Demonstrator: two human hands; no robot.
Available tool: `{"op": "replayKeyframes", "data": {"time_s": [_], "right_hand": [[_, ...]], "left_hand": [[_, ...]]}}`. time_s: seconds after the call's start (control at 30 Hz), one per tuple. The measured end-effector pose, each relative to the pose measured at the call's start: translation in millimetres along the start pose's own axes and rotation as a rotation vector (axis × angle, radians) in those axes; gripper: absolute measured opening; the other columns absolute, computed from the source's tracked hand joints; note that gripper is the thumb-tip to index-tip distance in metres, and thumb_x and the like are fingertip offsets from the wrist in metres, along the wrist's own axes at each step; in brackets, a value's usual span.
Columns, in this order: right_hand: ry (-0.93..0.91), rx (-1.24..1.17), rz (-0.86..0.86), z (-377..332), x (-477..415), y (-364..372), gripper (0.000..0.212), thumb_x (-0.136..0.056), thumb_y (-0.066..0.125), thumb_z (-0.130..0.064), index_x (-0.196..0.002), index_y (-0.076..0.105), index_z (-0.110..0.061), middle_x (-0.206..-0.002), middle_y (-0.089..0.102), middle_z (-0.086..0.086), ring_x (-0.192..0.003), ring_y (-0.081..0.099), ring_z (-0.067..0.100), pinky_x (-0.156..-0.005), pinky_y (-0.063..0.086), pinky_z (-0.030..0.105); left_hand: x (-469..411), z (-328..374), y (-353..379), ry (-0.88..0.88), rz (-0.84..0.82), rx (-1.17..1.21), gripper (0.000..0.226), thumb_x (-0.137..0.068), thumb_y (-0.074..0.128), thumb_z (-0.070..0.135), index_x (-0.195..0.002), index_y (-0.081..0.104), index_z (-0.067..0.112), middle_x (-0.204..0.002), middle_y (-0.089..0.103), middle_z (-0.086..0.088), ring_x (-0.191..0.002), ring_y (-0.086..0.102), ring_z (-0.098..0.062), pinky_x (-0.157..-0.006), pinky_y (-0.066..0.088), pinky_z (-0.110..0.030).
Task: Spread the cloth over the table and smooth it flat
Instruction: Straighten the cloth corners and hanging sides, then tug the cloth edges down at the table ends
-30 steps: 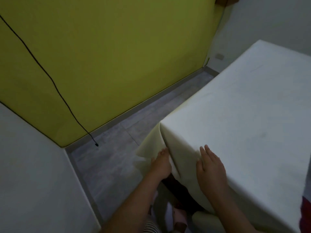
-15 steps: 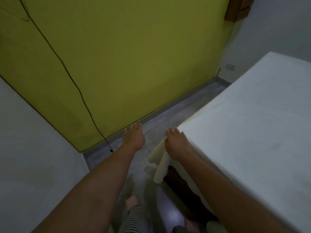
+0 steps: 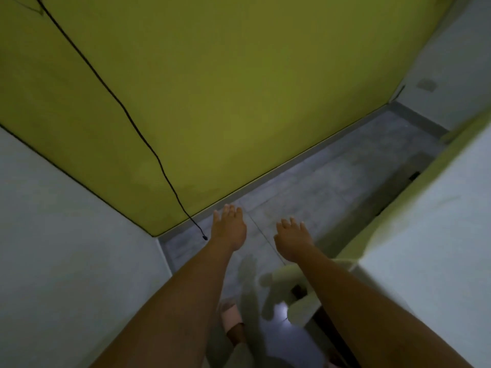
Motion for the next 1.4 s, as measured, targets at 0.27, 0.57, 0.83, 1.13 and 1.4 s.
{"op": "replayKeyframes", "data": {"time_s": [0.27, 0.57, 0.83, 1.13, 1.4], "right_hand": [[0.113, -0.066, 0.014, 19, -46, -37, 0.056, -0.102, 0.019, -0.035, -0.151, 0.011, -0.009, -0.161, 0.005, 0.01, -0.148, 0.0, 0.029, -0.119, 0.0, 0.049], [0.323, -0.23, 0.05, 108, -100, -80, 0.057, -0.102, 0.019, -0.037, -0.151, 0.015, -0.009, -0.161, 0.008, 0.01, -0.148, 0.002, 0.03, -0.118, 0.0, 0.05], [0.513, -0.356, 0.132, 228, -134, -153, 0.056, -0.101, 0.022, -0.038, -0.149, 0.022, -0.01, -0.16, 0.014, 0.01, -0.147, 0.007, 0.031, -0.118, 0.004, 0.052], [0.678, -0.384, 0.196, 356, -147, -237, 0.056, -0.102, 0.021, -0.038, -0.15, 0.02, -0.009, -0.16, 0.01, 0.011, -0.147, 0.004, 0.031, -0.118, 0.005, 0.053], [0.808, -0.469, 0.2, 470, -198, -294, 0.054, -0.102, 0.022, -0.035, -0.149, 0.02, -0.008, -0.161, 0.009, 0.01, -0.147, 0.004, 0.033, -0.117, 0.007, 0.053]], "left_hand": [[-67, -5, -55, 0.119, 0.014, -0.039, 0.058, -0.103, 0.018, 0.036, -0.152, 0.004, 0.008, -0.161, -0.001, -0.011, -0.149, -0.003, -0.025, -0.119, 0.002, -0.049], [-166, 95, -110, 0.363, 0.0, -0.171, 0.059, -0.103, 0.017, 0.038, -0.152, 0.004, 0.008, -0.161, -0.003, -0.011, -0.149, -0.005, -0.025, -0.118, -0.002, -0.05], [-264, 212, -179, 0.542, -0.011, -0.251, 0.06, -0.102, 0.019, 0.042, -0.152, 0.007, 0.01, -0.161, 0.0, -0.011, -0.149, -0.002, -0.026, -0.118, 0.0, -0.049], [-340, 345, -242, 0.722, -0.009, -0.282, 0.06, -0.103, 0.017, 0.041, -0.152, 0.006, 0.01, -0.161, -0.003, -0.011, -0.149, -0.004, -0.027, -0.118, -0.002, -0.05], [-444, 447, -296, 0.836, 0.011, -0.353, 0.06, -0.103, 0.017, 0.041, -0.153, 0.006, 0.009, -0.161, -0.002, -0.012, -0.149, -0.003, -0.028, -0.118, -0.002, -0.05]]}}
Point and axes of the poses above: each hand's wrist, its own x-axis away from the middle knuckle, its own y-axis out of the palm, z = x × y, the point moved 8 cm from there along -x, towards the middle knuckle
